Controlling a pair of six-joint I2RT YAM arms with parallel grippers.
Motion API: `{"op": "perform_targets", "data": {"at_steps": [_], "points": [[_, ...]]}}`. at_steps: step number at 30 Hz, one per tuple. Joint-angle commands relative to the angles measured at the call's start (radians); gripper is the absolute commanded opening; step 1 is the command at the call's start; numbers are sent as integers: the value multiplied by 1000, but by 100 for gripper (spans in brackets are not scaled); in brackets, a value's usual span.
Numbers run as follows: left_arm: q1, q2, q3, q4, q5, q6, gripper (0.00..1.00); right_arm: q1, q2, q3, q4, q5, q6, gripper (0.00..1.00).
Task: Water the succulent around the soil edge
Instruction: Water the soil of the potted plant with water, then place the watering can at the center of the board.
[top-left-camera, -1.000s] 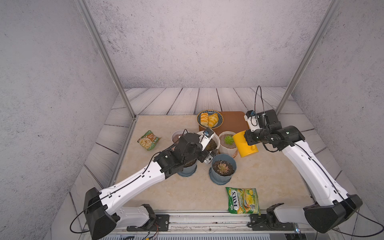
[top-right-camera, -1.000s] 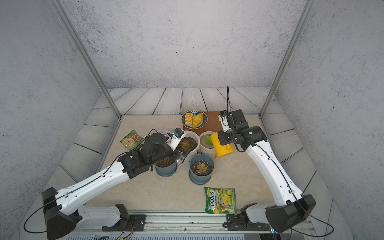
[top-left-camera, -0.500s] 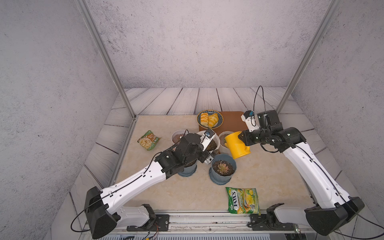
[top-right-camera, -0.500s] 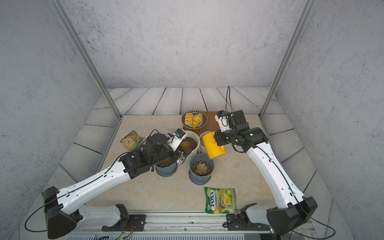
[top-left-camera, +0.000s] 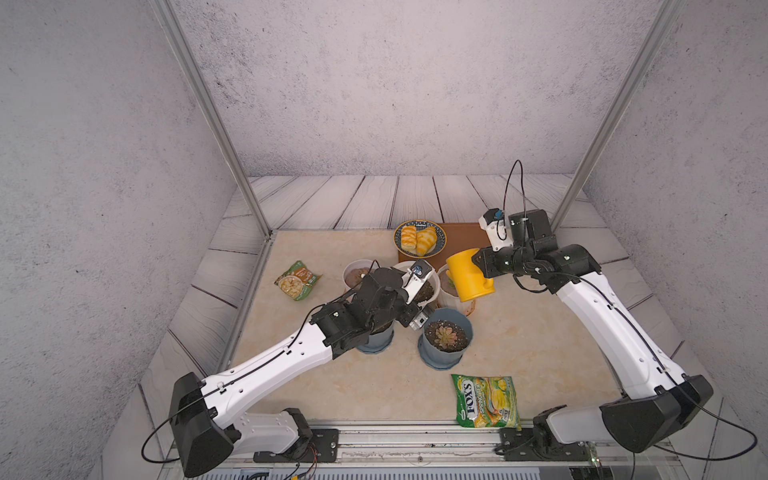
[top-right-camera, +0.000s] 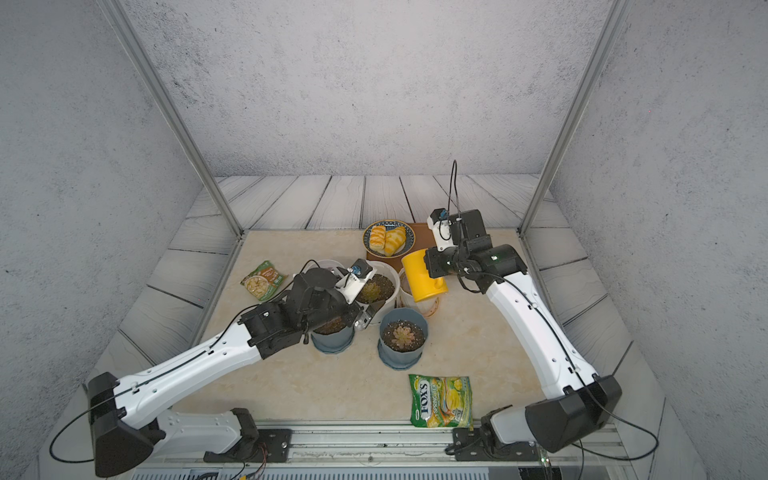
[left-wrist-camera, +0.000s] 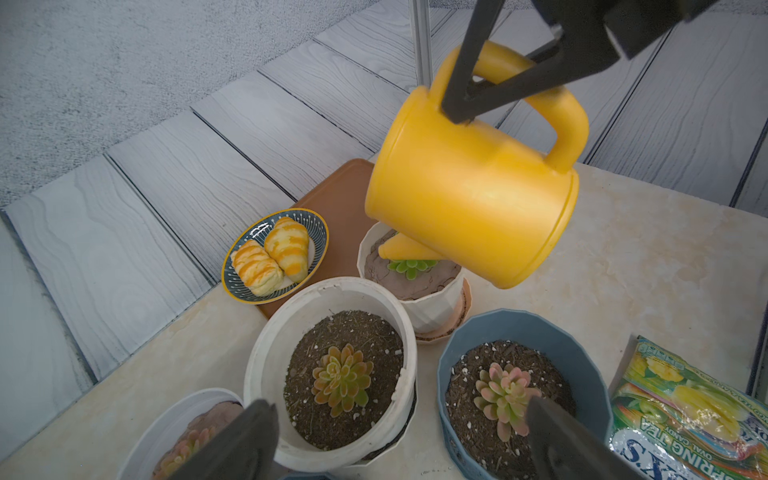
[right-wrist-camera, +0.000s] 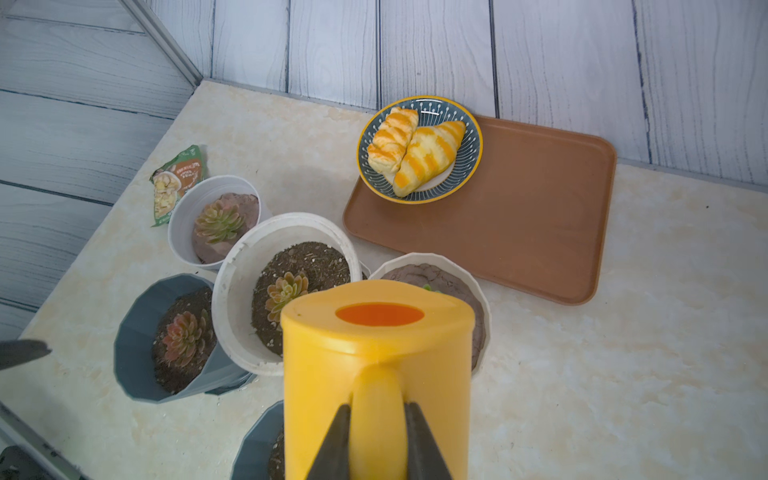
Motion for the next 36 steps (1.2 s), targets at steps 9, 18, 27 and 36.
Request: {"op": "perform_targets", "data": {"at_steps": [9, 18, 27, 36], "points": [[-5, -4, -10, 16, 6, 9, 99, 2, -22, -25, 196, 110, -39, 0], [-13, -38, -26, 44, -88, -73, 98, 1, -548, -640, 844, 51, -71, 0], [30, -47, 120, -123, -166, -263, 98, 2, -931, -911, 926, -80, 8, 0], [60, 5, 146, -52, -13, -517, 98, 2, -926, -1010, 1058, -303, 134, 0]]}}
